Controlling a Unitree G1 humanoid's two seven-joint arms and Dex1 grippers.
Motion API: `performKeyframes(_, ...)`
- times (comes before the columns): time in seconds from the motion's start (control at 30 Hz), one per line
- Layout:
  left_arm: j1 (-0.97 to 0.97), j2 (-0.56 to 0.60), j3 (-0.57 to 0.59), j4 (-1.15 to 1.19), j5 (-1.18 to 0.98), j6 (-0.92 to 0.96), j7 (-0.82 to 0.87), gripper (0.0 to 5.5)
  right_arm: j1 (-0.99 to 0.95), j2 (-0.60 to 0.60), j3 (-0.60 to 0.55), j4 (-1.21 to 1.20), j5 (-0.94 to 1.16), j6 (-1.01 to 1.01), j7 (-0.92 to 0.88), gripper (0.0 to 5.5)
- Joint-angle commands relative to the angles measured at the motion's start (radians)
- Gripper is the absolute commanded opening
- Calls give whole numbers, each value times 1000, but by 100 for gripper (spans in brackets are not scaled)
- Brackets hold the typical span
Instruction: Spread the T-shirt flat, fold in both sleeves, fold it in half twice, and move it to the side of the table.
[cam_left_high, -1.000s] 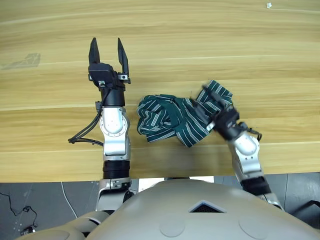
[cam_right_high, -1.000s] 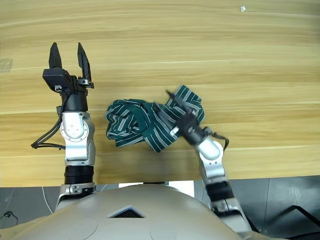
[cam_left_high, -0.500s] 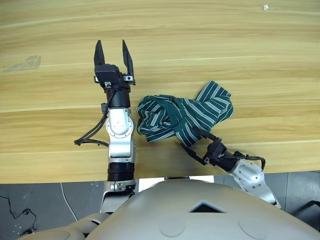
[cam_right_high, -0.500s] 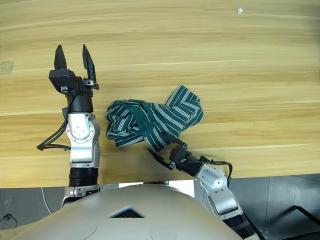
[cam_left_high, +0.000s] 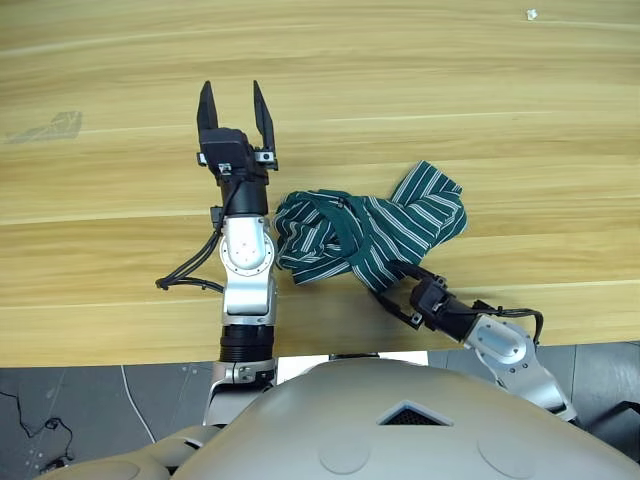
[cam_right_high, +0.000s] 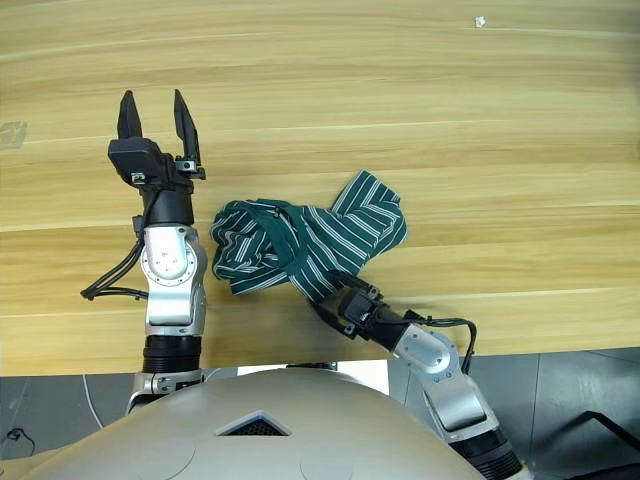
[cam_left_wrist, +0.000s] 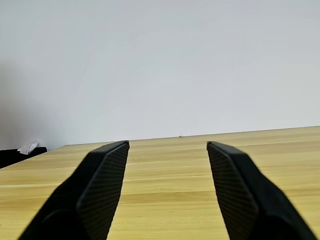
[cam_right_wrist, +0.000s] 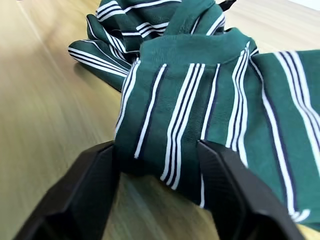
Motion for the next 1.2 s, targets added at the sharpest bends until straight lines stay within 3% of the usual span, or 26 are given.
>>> performKeyframes(0.03, -17, 0, 0, -4, 2, 18, 5, 291, -17, -13, -8, -12, -15, 2, -3, 213)
performKeyframes(0.27, -25, 6, 5, 16, 2, 9, 5, 291, -62, -32, -29, -116, 62, 41, 48, 97)
performKeyframes(0.47, -23, 9, 14, 26, 2, -6, 9, 291, -249, -110, -197, -294, 269, 173, 143, 2)
performKeyframes(0.63, -32, 26, 33, 28, -13, -13, -2, 291, -438, -170, -332, -253, 336, 207, 180, 2)
performKeyframes(0.87, 57, 151, 66, -224, -195, 120, -209, 291, -624, -223, -403, -123, 321, 174, 225, 2)
performKeyframes(1.2, 269, 431, 8, -341, -605, 373, -762, 291, -741, -246, -434, -103, 350, 187, 250, 2)
